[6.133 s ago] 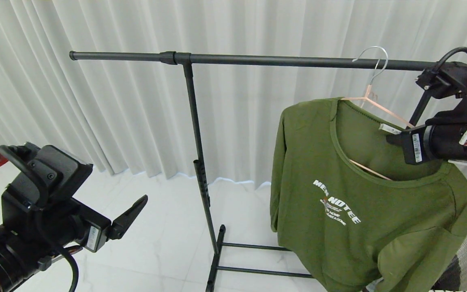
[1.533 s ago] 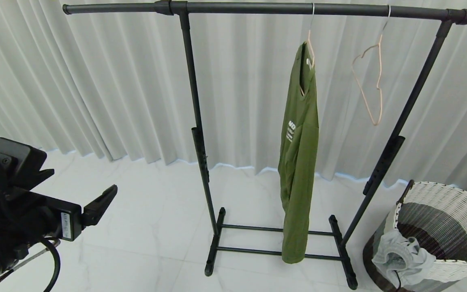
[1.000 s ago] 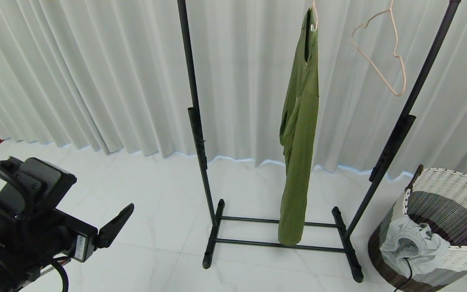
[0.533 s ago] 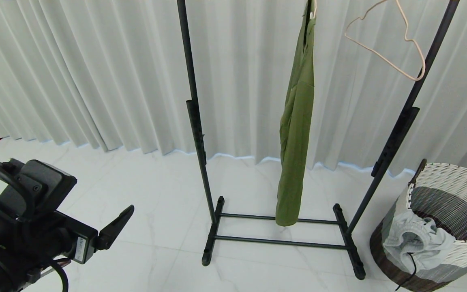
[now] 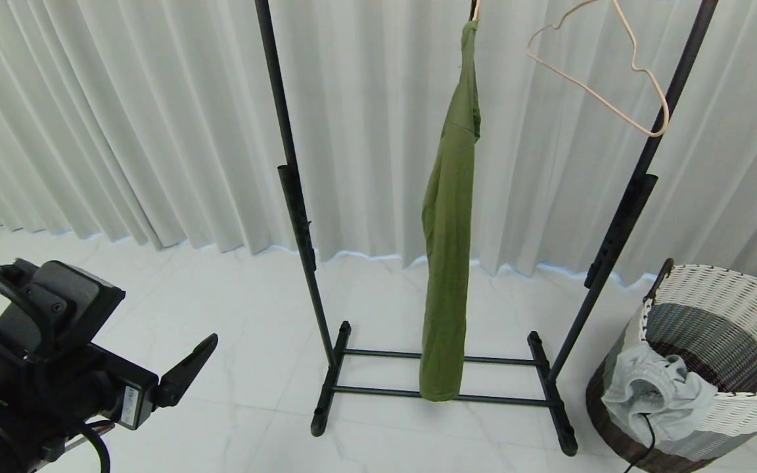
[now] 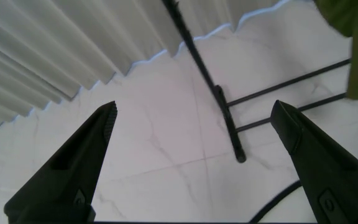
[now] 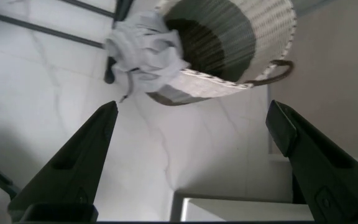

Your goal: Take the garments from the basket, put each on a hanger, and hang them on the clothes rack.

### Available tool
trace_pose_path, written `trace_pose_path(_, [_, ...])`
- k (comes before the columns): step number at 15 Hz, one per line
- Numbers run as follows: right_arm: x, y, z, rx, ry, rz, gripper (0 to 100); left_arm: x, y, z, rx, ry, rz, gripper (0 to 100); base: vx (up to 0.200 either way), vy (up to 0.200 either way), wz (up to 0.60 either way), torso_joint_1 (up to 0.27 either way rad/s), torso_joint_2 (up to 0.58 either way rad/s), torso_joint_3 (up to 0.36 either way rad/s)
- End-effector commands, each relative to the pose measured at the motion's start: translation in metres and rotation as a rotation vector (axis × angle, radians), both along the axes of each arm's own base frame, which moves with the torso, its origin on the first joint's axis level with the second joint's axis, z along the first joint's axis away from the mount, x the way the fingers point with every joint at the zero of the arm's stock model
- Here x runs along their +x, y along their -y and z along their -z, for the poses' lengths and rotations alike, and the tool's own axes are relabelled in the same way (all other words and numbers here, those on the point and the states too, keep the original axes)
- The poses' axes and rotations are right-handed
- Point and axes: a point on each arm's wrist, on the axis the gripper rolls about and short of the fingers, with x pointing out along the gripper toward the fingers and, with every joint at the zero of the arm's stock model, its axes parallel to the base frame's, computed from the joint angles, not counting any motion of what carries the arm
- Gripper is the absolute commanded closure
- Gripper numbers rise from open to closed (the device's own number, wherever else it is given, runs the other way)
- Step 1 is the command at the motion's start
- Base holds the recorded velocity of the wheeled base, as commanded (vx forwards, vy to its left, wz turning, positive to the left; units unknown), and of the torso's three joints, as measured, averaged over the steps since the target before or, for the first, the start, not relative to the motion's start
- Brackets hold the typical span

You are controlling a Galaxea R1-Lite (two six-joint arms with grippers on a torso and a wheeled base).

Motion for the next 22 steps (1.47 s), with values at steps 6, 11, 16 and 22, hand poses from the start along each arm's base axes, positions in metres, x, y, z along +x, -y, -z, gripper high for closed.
trace_pose_path(6, [0.000, 0.000, 0.005, -0.024, -0.028, -0.016, 0, 0.000, 0.000, 0.002, -0.002, -0.010, -0.002, 0, 0.000, -0.100, 0.00, 0.000, 0.00, 0.001])
trace_pose_path(11, [0.000, -0.001, 0.029, -0.089, -0.121, -0.074, 0, 0.001, 0.001, 0.003, 0.001, -0.017, 0.002, 0, 0.160, 0.000, 0.00, 0.000, 0.00, 0.002])
trace_pose_path(16, [0.025, -0.008, 0.067, -0.141, -0.191, -0.174, 0, 0.003, 0.002, 0.005, 0.004, -0.029, 0.005, 0, 0.200, 0.000, 0.00, 0.006, 0.00, -0.001])
trace_pose_path(22, [0.044, -0.023, 0.134, -0.158, -0.371, -0.284, 0, 0.003, 0.004, 0.006, 0.009, -0.031, 0.021, 0, 0.000, 0.000, 0.00, 0.000, 0.00, 0.000])
